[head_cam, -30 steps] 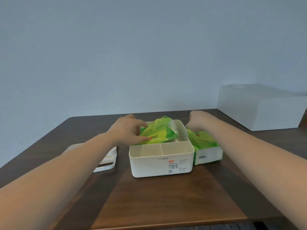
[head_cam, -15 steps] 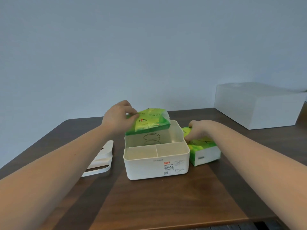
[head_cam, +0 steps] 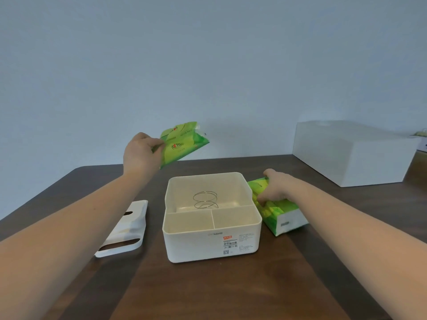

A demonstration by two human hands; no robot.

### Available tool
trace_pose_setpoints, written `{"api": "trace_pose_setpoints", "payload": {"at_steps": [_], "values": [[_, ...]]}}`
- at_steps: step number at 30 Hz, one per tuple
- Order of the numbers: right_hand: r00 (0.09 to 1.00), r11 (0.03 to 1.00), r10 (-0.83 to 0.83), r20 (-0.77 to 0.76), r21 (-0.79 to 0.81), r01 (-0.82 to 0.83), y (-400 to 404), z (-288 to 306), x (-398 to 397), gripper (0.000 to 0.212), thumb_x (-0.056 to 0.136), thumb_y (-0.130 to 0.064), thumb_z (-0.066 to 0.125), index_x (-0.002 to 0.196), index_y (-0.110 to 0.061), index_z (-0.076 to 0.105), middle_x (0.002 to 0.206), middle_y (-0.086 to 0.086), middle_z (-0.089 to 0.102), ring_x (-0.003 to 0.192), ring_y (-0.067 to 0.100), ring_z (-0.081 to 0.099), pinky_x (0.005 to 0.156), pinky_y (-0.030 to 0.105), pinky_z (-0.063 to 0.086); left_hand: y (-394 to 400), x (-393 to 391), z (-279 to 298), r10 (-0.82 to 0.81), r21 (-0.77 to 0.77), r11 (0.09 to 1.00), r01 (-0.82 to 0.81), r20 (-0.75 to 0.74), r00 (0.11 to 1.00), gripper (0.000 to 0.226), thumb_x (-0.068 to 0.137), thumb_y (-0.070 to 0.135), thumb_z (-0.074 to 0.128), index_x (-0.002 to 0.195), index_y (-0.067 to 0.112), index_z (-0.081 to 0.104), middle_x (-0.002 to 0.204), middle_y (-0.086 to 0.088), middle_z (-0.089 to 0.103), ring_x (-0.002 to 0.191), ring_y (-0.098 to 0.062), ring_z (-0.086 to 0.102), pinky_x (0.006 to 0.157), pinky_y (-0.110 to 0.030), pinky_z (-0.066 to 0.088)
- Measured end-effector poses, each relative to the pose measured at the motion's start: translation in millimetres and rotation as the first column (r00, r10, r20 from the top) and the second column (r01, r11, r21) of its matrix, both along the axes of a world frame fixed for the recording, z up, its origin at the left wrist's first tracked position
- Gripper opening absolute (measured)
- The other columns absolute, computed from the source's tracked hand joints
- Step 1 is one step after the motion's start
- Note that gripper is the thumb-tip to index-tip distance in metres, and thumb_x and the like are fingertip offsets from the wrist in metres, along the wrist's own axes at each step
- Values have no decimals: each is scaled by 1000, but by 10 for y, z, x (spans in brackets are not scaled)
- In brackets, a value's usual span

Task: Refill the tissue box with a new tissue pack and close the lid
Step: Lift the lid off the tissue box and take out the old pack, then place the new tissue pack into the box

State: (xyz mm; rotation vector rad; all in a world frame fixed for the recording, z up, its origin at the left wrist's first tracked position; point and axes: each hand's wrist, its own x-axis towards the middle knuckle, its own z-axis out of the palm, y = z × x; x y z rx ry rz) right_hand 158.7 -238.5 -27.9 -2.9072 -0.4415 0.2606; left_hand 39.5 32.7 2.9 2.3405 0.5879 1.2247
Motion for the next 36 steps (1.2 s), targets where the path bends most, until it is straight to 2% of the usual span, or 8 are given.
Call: {"api": "trace_pose_setpoints", "payload": {"at_steps": [3, 8, 12, 15, 20, 24, 29, 36], "values": [[998, 998, -31, 48, 54, 28, -12, 71, 75, 96, 67, -38, 74, 148, -22, 25, 140, 12, 49, 125, 34, 47, 96, 42, 49, 124, 63, -149, 15, -3, 1000, -15, -134, 991, 26, 92, 14, 56, 108, 8, 75, 112, -15, 61, 104, -32, 57, 79, -26, 35], [984, 961, -61, 165, 276, 13, 59, 310, 146, 96, 61, -37, 77, 144, -27, 31, 134, 13, 52, 118, 35, 53, 94, 39, 50, 249, 124, -352, 38, 36, 999, -27, -385, 922, 27, 88, 7, 53, 99, 6, 78, 109, -15, 66, 102, -35, 60, 82, -36, 47], [970, 894, 17, 244, 430, -124, 233, 619, 79, 100, 61, -37, 78, 147, -36, 26, 138, 15, 44, 122, 37, 48, 99, 43, 47, 333, 133, -492, 32, 51, 999, -8, -477, 878, 27, 88, 12, 56, 104, 12, 77, 116, -7, 67, 105, -28, 61, 87, -32, 48], [929, 834, 164, 331, 457, -310, 394, 831, -105, 97, 65, -35, 78, 146, -40, 24, 138, 15, 40, 123, 36, 46, 102, 46, 44, 346, 111, -565, -11, 27, 999, 31, -555, 832, 28, 87, 17, 56, 107, 15, 77, 112, -4, 71, 92, -19, 60, 81, -27, 46], [783, 752, 498, 373, 263, -604, 662, 934, -426, 96, 68, -35, 78, 146, -44, 24, 142, 9, 38, 128, 30, 41, 105, 46, 41, 336, 54, -621, -60, 2, 997, 76, -604, 795, 32, 90, 28, 56, 115, 18, 72, 115, -4, 72, 108, -24, 62, 89, -29, 47], [644, 649, 737, 205, 50, -759, 813, 824, -536, 97, 69, -32, 81, 147, -43, 24, 147, 2, 36, 134, 23, 37, 111, 42, 36, 325, -10, -598, -91, -25, 995, 92, -556, 826, 29, 90, 27, 54, 106, 10, 72, 107, -10, 73, 105, -31, 62, 82, -31, 46], [575, 582, 812, 96, -210, -786, 973, 569, -555, 97, 65, -37, 78, 144, -50, 22, 138, 2, 41, 128, 27, 40, 104, 49, 40, 415, -132, -561, -79, -3, 996, 93, -554, 829, 37, 93, 24, 53, 126, 12, 63, 130, -6, 65, 123, -25, 56, 101, -34, 43], [613, 600, 790, 3, -204, -773, 981, 520, -585, 87, 76, -32, 76, 147, -45, 26, 153, -6, 33, 138, 19, 33, 112, 44, 34, 604, -381, -564, -70, -9, 997, 81, -602, 795, 38, 94, 27, 50, 129, 16, 61, 136, -2, 60, 128, -22, 51, 107, -36, 40]]}}
